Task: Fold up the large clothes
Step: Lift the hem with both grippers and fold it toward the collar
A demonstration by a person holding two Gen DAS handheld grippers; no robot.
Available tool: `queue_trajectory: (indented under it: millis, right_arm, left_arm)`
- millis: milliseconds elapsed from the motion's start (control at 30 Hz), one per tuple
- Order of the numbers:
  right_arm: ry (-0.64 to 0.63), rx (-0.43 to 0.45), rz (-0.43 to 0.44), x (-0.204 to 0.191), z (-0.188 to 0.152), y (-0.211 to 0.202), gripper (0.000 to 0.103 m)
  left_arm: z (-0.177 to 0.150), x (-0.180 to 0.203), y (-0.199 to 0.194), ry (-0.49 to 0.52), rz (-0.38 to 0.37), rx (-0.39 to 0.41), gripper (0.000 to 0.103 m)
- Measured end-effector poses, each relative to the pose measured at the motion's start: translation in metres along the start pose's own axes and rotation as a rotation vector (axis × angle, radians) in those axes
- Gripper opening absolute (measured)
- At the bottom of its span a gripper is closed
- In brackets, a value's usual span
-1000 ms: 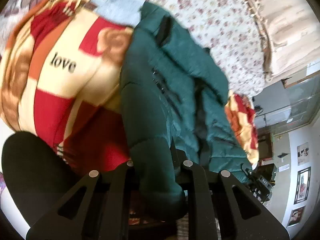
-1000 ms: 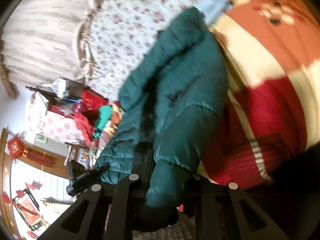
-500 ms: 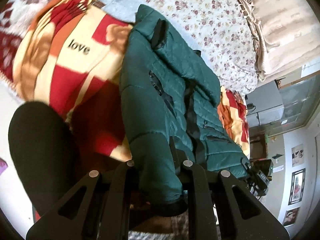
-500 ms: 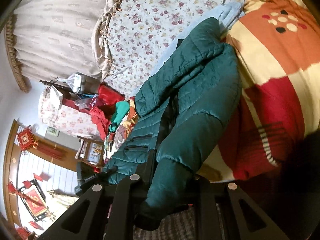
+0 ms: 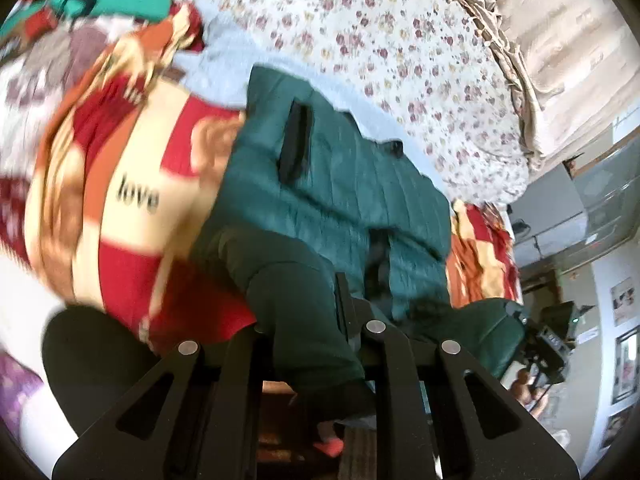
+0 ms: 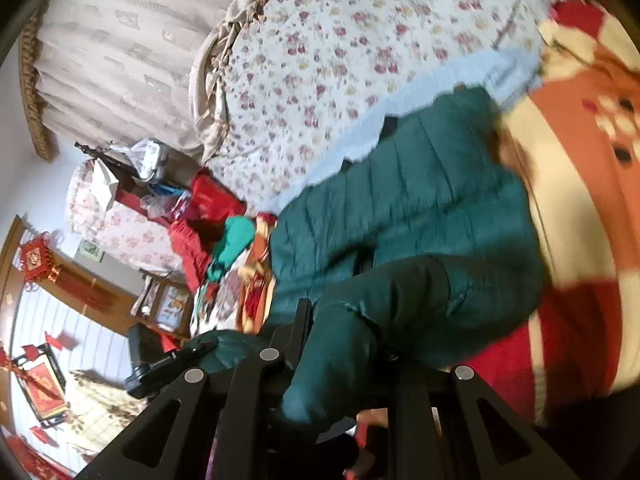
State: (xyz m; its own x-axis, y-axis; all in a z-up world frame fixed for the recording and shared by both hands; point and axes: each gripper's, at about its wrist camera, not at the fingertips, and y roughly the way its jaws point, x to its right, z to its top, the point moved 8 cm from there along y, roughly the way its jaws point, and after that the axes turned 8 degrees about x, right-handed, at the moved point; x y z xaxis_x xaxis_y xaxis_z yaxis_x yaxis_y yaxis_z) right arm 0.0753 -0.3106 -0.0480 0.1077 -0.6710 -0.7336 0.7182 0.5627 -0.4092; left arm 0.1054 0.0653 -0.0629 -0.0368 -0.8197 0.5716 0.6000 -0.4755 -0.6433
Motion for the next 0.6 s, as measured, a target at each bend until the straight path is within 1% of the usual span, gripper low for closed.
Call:
queue_trajectory:
  millis: [200,300,367,500,600]
  right_arm:
    - [-0.019,0.073,-0.074,0.007,0.071,0.031,0.015]
    - [-0.030,0.093,-0.114,0.010,0.102,0.050,0.015]
    - [-0.036,0.098,-0.145,0.014,0.121,0.067,0.015]
    - [-0.060,0.093,-0.250,0.035,0.154,0.107,0.015]
    - [-0.059,0.069,-0.306,0.058,0.166,0.133,0.015]
  left_arm:
    - [0.068,0.016,0.029,0.057,0.070,0.055,0.013]
    - [0.103,0.026,0.046,0.090,0.111,0.084,0.013]
    - [0.124,0.031,0.062,0.105,0.148,0.083,0.013]
    - [0.159,0.031,0.103,0.125,0.234,0.072,0.013]
    - [0.178,0.026,0.137,0.129,0.268,0.059,0.013]
